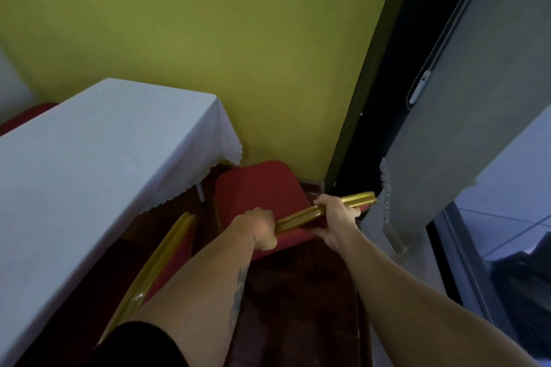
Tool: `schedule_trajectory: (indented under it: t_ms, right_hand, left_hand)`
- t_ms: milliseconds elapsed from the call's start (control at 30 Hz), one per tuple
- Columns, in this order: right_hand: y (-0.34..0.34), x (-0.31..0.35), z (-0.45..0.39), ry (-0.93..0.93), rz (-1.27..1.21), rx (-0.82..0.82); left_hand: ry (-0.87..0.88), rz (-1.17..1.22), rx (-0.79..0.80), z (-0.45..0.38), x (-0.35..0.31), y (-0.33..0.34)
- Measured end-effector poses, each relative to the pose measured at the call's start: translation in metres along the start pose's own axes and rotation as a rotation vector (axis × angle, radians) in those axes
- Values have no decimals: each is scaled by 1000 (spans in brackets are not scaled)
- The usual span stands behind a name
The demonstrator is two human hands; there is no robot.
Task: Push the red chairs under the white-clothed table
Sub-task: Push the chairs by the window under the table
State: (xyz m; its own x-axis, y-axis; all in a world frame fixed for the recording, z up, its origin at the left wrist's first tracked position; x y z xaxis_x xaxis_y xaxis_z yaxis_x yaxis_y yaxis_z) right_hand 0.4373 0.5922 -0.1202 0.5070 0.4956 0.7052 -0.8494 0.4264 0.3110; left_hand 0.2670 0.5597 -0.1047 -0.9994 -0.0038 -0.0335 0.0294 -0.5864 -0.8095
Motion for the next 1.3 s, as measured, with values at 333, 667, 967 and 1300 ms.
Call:
schedule_trajectory:
  t_ms: [333, 667, 967, 1300]
  right_hand:
    - [22, 20, -27, 9, 190, 135]
    - [86, 35, -90, 148, 386, 425]
    - [135, 48, -136, 154, 501, 579]
    - [165, 57, -163, 197, 572, 660]
  left_hand:
    - [-67, 96, -20, 5, -8, -1]
    - [-225, 178, 38, -16, -7, -27]
    - [-382, 303, 36, -46, -3, -48]
    - [-464, 419, 32, -70, 6, -57]
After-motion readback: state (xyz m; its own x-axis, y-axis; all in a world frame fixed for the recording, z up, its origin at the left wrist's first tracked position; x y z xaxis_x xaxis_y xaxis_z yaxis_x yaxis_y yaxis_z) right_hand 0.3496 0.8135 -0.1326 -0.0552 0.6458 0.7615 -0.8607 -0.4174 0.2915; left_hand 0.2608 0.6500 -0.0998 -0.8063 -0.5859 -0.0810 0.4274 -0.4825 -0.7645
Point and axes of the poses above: each hand's wrist, its own z-axis away from the middle knuckle, its own y-axis out of the palm, x = y × z, the point moved 7 cm from there along -z, towards the middle knuckle, and after that the axes turned 12 degrees about -z, right-handed, at the moved point
